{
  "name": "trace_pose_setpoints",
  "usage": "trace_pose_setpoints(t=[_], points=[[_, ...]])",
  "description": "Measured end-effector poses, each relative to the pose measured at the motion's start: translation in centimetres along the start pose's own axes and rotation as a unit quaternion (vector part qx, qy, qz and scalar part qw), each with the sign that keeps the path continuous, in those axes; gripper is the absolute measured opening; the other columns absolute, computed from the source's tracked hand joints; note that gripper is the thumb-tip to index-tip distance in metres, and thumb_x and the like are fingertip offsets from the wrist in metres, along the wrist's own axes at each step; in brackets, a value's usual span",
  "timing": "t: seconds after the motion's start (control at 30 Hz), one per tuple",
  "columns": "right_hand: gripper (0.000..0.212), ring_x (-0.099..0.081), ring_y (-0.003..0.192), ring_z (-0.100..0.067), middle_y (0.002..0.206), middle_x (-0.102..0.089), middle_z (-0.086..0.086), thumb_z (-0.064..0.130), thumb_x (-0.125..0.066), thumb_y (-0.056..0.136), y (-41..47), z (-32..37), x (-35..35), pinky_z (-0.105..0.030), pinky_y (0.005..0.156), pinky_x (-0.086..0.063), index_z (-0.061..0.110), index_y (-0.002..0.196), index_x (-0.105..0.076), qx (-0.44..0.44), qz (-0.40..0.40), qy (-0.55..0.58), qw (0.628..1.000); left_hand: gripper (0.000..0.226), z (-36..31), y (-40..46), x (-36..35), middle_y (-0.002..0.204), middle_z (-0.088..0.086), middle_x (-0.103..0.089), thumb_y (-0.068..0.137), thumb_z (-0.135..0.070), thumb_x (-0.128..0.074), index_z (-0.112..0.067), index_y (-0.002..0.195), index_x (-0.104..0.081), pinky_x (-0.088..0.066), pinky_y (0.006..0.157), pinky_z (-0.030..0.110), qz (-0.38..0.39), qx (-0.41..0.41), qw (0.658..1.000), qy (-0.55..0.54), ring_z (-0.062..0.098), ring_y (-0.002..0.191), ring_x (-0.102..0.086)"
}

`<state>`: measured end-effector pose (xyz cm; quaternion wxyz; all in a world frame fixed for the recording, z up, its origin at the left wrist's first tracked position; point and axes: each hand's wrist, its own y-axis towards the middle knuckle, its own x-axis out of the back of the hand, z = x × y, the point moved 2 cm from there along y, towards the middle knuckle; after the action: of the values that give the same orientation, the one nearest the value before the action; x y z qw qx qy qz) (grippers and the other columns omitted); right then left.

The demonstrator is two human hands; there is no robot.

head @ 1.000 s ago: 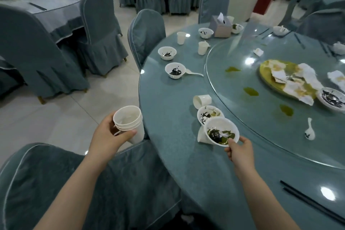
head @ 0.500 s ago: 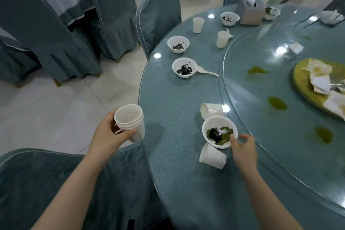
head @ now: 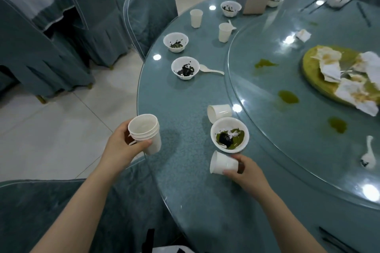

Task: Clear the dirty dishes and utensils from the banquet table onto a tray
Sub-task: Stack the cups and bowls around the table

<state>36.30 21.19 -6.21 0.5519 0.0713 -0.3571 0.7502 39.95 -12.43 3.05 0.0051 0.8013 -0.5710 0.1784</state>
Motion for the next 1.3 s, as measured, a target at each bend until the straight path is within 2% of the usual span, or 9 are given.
trace_pose_setpoints(t=[0.1,0.2,0.3,0.43,0.7,0.9,1.0,1.07,1.3], points=[[0.048,-0.058,0.088,-0.002,0.101,-0.058,0.015,0.032,-0.081,0.063,-0.1,0.8,-1.3,-0.020,0.072,-0.045,0.037,0.103,-0.056,0.023,-0.006,-0.044,0.999,0.056,0.2,-0.3,0.9,0.110,-0.012,-0.066,0.071,-0.006,-0.079,-0.028,0.118,-0.056,-0.047,0.076,0.018,-0.003,0.003,1.000,-0.003,0.003,0.098,-0.063],[0.057,-0.052,0.089,-0.001,0.106,-0.053,0.012,0.029,-0.082,0.059,0.3,1.9,-2.4,-0.015,0.069,-0.040,0.032,0.107,-0.052,0.030,0.007,-0.069,0.997,0.056,0.4,-0.7,2.0,0.110,-0.012,-0.065,0.073,-0.004,-0.078,-0.028,0.117,-0.055,-0.047,0.074,0.016,-0.020,0.002,1.000,-0.016,0.003,0.098,-0.062],[0.065,-0.046,0.104,-0.008,0.107,-0.045,0.013,0.023,-0.078,0.062,1.2,3.4,-4.2,-0.019,0.085,-0.037,0.024,0.122,-0.052,0.058,0.020,-0.097,0.993,0.061,0.7,-1.2,2.8,0.111,-0.014,-0.062,0.071,-0.005,-0.080,-0.032,0.118,-0.051,-0.046,0.075,0.018,-0.028,0.008,1.000,-0.009,0.001,0.097,-0.060],[0.058,-0.042,0.109,-0.014,0.102,-0.044,0.006,0.022,-0.070,0.065,2.1,5.9,-7.9,-0.017,0.082,-0.032,0.020,0.120,-0.052,0.094,0.055,-0.134,0.985,0.069,1.1,-2.0,3.8,0.111,-0.019,-0.059,0.070,-0.012,-0.082,-0.037,0.123,-0.047,-0.048,0.065,0.009,-0.019,0.017,1.000,0.013,-0.007,0.093,-0.058],[0.047,-0.058,0.099,-0.018,0.100,-0.064,0.007,0.036,-0.070,0.058,4.8,10.0,-11.9,-0.033,0.077,-0.051,0.030,0.104,-0.058,0.122,0.016,-0.104,0.987,0.066,1.1,-2.2,4.4,0.107,-0.016,-0.062,0.063,-0.016,-0.086,-0.040,0.111,-0.049,-0.046,0.065,0.006,-0.051,0.023,0.998,0.006,-0.007,0.090,-0.060],[0.051,-0.049,0.107,-0.018,0.099,-0.060,0.009,0.040,-0.073,0.060,6.2,10.2,-12.0,-0.026,0.072,-0.039,0.035,0.107,-0.054,0.114,0.026,-0.146,0.982,0.067,0.4,-1.0,2.3,0.108,-0.011,-0.061,0.056,-0.013,-0.085,-0.035,0.109,-0.050,-0.049,0.072,0.012,-0.007,0.012,1.000,0.014,-0.006,0.091,-0.060],[0.066,-0.050,0.118,-0.019,0.121,-0.059,0.007,0.032,-0.076,0.065,6.5,10.1,-10.7,-0.032,0.092,-0.044,0.028,0.125,-0.049,0.137,0.069,-0.144,0.978,0.068,0.2,-0.1,0.8,0.109,-0.012,-0.061,0.062,-0.004,-0.086,-0.031,0.114,-0.049,-0.048,0.075,0.009,0.019,-0.002,1.000,0.023,-0.009,0.092,-0.059],[0.079,-0.041,0.132,-0.018,0.141,-0.047,0.003,0.024,-0.075,0.073,6.5,9.9,-9.2,-0.033,0.108,-0.035,0.020,0.142,-0.037,0.136,0.085,-0.151,0.975,0.070,0.1,0.6,-0.2,0.110,-0.014,-0.059,0.063,-0.004,-0.086,-0.032,0.114,-0.048,-0.047,0.079,0.009,0.035,-0.009,0.999,0.028,-0.009,0.094,-0.058],[0.043,-0.052,0.119,-0.016,0.127,-0.058,0.002,0.015,-0.063,0.085,8.1,11.4,-2.8,-0.027,0.100,-0.038,0.016,0.128,-0.054,0.182,-0.038,-0.077,0.980,0.073,1.0,2.9,-3.7,0.116,-0.019,-0.056,0.062,-0.013,-0.086,-0.044,0.115,-0.046,-0.045,0.092,0.020,0.058,-0.020,0.997,0.045,0.003,0.109,-0.055]])
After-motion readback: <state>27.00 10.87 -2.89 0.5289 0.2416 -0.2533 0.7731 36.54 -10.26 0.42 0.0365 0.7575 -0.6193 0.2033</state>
